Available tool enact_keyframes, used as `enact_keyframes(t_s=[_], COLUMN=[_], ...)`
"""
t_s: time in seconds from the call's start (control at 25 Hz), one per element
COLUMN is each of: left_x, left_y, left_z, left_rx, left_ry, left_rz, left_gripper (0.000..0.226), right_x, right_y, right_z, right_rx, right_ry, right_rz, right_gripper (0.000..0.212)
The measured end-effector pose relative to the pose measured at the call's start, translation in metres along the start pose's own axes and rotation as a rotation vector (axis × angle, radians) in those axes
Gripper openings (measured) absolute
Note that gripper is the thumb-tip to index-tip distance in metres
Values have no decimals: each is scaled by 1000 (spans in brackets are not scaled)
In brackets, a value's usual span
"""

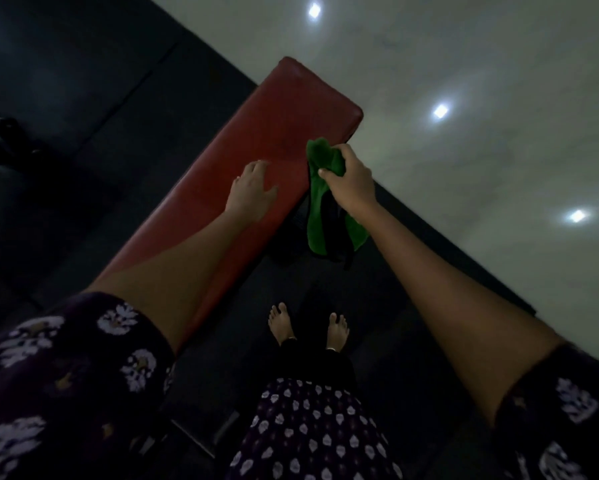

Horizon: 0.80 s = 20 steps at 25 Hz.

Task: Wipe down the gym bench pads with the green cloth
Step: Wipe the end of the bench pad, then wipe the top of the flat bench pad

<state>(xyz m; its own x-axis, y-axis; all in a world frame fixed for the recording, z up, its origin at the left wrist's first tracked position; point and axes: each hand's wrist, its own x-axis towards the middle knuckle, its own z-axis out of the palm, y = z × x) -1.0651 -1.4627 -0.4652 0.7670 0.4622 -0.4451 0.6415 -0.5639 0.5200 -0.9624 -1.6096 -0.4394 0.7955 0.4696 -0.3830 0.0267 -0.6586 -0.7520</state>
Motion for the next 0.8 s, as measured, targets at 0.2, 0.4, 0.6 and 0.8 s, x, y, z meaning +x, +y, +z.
enact_keyframes(t_s=[0.2,0.4,0.6,0.8], left_x=[-51,-64,-37,17], left_y=[47,84,131,188], left_z=[-62,-104,-131,-156], left_rx=[-57,-77,-73,-116], left_ry=[10,74,105,221], left_rz=[-3,59,109,57], left_gripper=[49,50,49,49], right_x=[-36,-42,-9,58], right_y=[-60,-107,-138,-158], right_z=[-61,-111,-157,-218], right_rx=[-124,-186,-208,-273], right_ry=[26,73,72,25], right_rz=[-74,-163,-239,-331], right_gripper=[35,38,41,39])
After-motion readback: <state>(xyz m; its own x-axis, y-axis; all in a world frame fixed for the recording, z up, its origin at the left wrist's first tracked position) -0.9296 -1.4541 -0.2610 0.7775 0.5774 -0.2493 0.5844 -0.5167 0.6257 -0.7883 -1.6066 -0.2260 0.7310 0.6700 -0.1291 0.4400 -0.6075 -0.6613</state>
